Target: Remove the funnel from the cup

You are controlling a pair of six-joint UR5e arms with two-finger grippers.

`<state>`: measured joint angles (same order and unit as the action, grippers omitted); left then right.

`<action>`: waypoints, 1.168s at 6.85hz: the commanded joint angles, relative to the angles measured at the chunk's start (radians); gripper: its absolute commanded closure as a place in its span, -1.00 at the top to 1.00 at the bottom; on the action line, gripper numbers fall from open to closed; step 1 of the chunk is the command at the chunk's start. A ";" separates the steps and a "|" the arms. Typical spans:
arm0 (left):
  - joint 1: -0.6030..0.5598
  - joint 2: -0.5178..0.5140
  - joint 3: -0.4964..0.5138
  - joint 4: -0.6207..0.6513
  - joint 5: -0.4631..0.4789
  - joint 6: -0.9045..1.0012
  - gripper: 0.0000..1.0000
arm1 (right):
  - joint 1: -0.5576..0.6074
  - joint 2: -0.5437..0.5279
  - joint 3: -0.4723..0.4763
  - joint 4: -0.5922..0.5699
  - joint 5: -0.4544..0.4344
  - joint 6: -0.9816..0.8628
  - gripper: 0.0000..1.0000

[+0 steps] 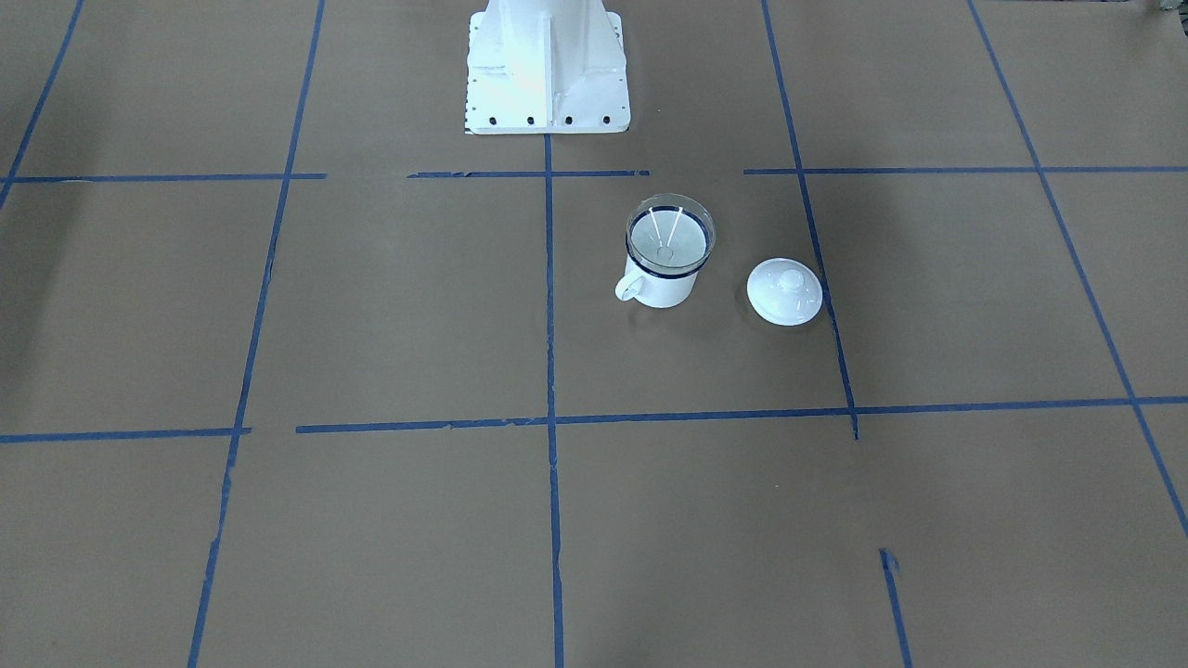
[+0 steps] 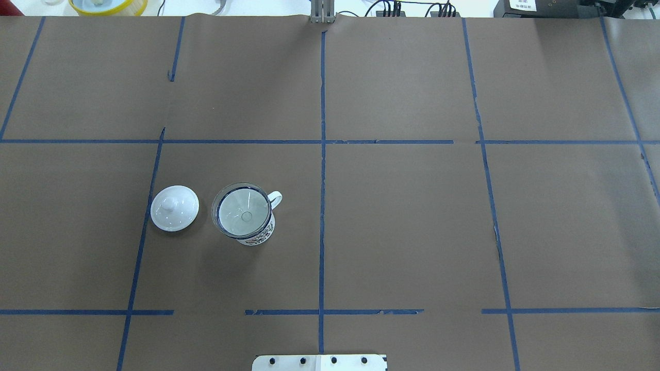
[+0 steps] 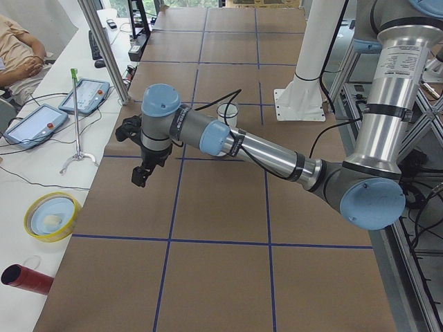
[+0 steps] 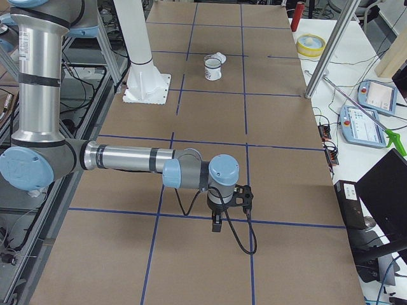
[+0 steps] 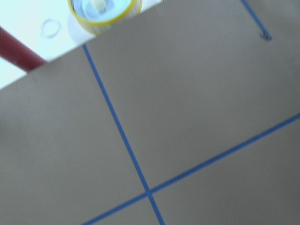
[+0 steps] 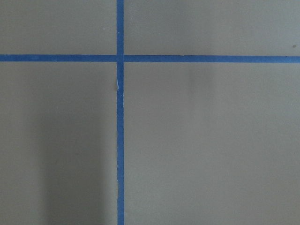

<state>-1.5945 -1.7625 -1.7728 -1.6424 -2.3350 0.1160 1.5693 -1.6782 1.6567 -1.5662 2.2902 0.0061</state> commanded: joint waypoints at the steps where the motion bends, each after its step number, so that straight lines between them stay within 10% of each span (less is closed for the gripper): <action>1: 0.087 -0.012 -0.052 -0.180 -0.052 -0.249 1.00 | 0.000 0.000 0.000 0.000 0.000 0.000 1.00; 4: 0.431 -0.101 -0.086 -0.171 -0.021 -0.729 1.00 | 0.000 0.000 0.000 0.000 0.000 0.000 1.00; 8: 0.844 -0.402 -0.077 0.097 0.287 -1.247 1.00 | 0.000 0.000 0.000 0.000 0.000 0.000 1.00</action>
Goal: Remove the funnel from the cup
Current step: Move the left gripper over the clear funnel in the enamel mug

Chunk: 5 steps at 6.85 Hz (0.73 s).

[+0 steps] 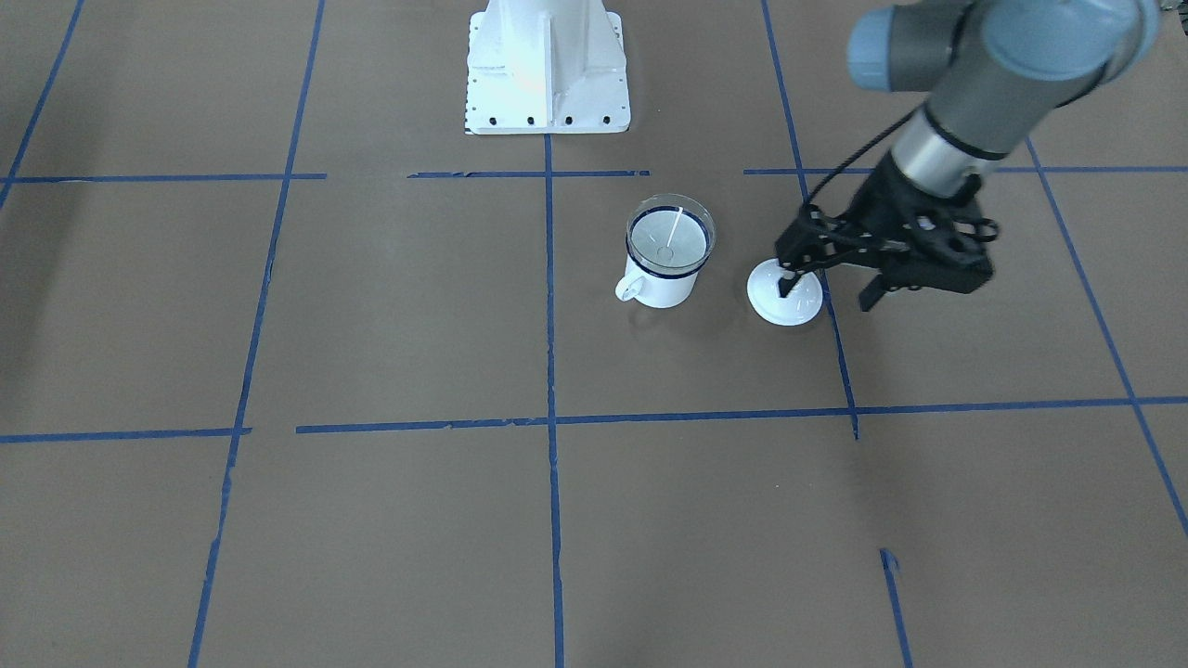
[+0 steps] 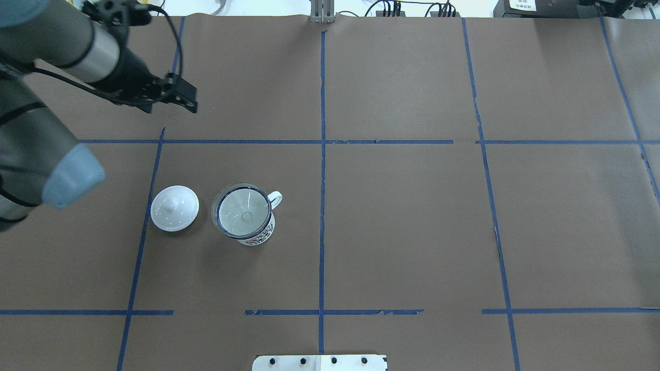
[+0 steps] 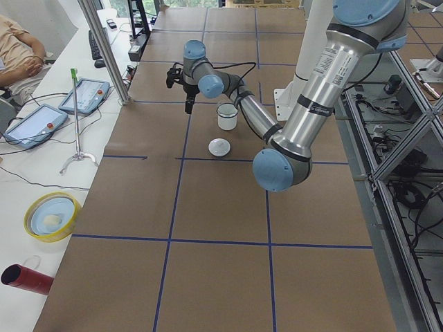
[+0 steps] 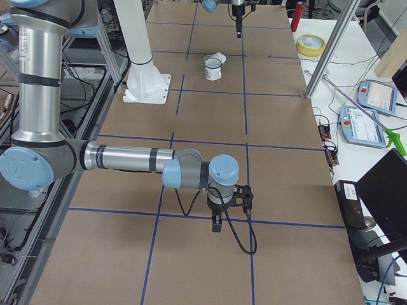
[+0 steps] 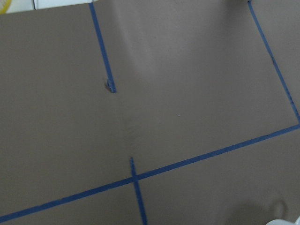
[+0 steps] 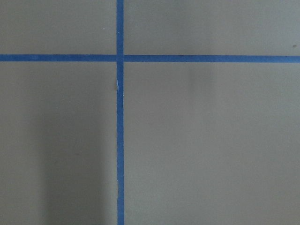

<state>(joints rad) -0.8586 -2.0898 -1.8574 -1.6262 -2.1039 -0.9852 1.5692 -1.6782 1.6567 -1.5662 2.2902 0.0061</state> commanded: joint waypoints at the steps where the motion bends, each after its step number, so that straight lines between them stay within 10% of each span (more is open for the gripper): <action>1: 0.149 -0.106 0.012 0.092 0.082 -0.243 1.00 | 0.000 0.000 0.000 0.000 0.000 0.000 1.00; 5: 0.320 -0.184 0.072 0.223 0.229 -0.337 1.00 | 0.000 0.000 0.000 0.000 0.000 0.000 1.00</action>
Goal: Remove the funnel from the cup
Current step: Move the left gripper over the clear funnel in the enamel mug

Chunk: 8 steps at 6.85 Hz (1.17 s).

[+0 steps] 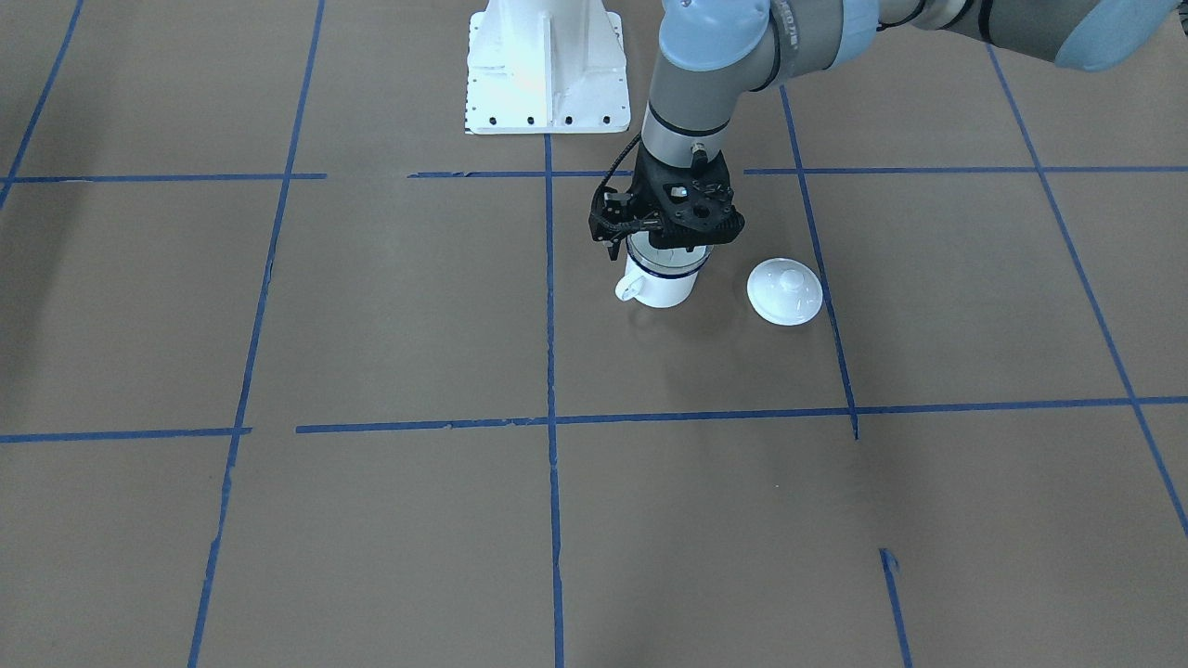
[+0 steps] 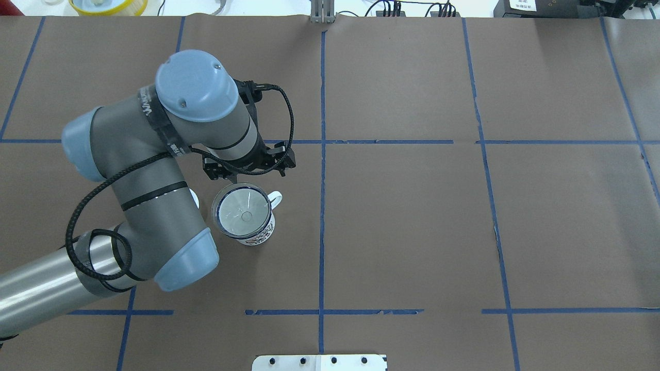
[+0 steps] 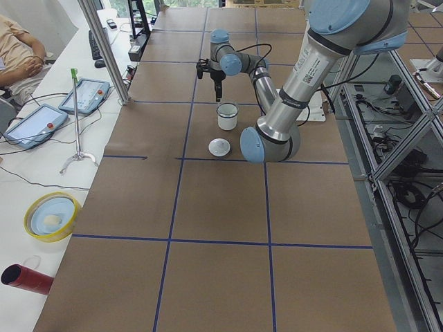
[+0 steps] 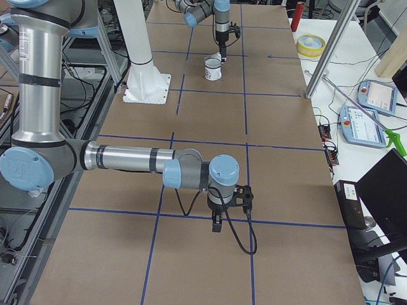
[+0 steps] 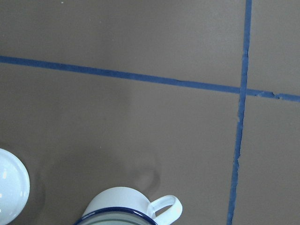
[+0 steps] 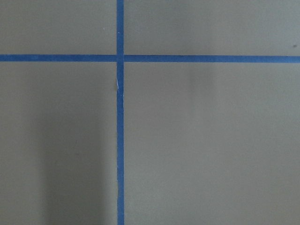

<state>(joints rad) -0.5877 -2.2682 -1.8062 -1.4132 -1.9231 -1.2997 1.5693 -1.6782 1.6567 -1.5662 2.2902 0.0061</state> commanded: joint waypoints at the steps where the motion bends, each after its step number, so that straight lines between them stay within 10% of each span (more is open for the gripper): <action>1: 0.072 0.005 0.024 0.004 0.055 -0.023 1.00 | 0.000 0.000 0.000 0.000 0.000 0.000 1.00; 3: 0.077 0.006 0.033 0.002 0.053 -0.020 0.94 | 0.000 0.000 0.000 0.000 0.000 0.000 1.00; 5: 0.077 0.001 0.018 0.002 0.058 -0.007 -0.79 | 0.000 0.000 0.000 0.000 0.000 0.000 1.00; 8: 0.077 0.004 0.013 0.003 0.059 -0.006 -1.00 | 0.000 0.000 0.000 0.000 0.000 0.000 1.00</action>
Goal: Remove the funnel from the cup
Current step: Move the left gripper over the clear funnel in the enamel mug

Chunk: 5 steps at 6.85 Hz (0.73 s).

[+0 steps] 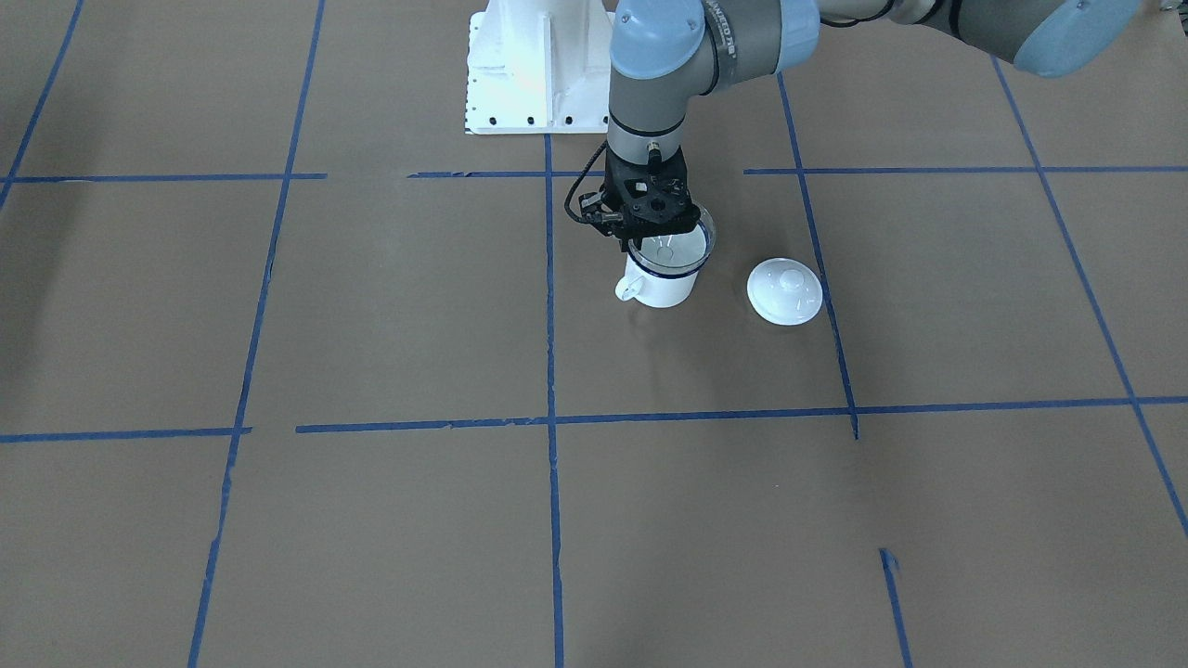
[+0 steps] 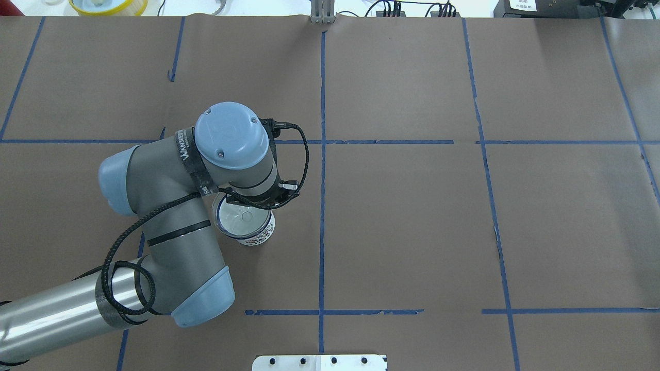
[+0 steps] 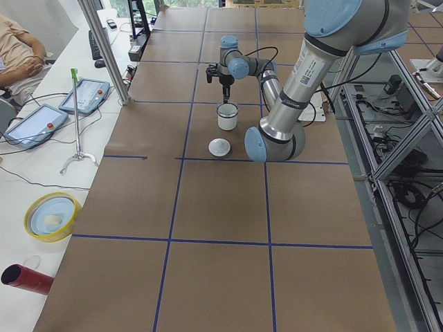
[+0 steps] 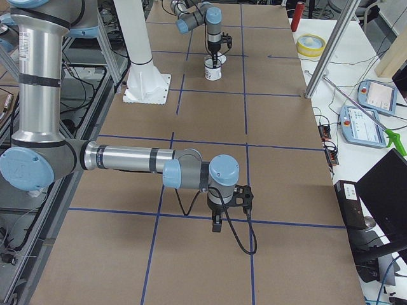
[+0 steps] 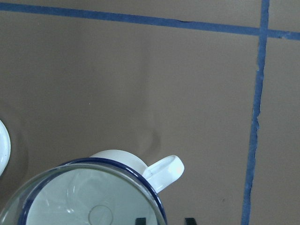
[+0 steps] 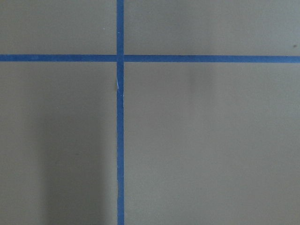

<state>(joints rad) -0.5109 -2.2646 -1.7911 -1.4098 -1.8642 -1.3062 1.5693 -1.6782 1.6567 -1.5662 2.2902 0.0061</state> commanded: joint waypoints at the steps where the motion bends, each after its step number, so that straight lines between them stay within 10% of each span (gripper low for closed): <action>1: -0.001 -0.001 -0.010 0.003 -0.001 0.001 -1.00 | 0.000 0.000 0.000 0.000 0.000 0.000 1.00; 5: -0.085 -0.030 -0.253 0.215 -0.007 0.041 -1.00 | 0.000 0.000 0.000 0.000 0.000 0.000 1.00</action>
<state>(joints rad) -0.5570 -2.2764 -1.9492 -1.2923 -1.8706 -1.2703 1.5693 -1.6781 1.6567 -1.5662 2.2902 0.0061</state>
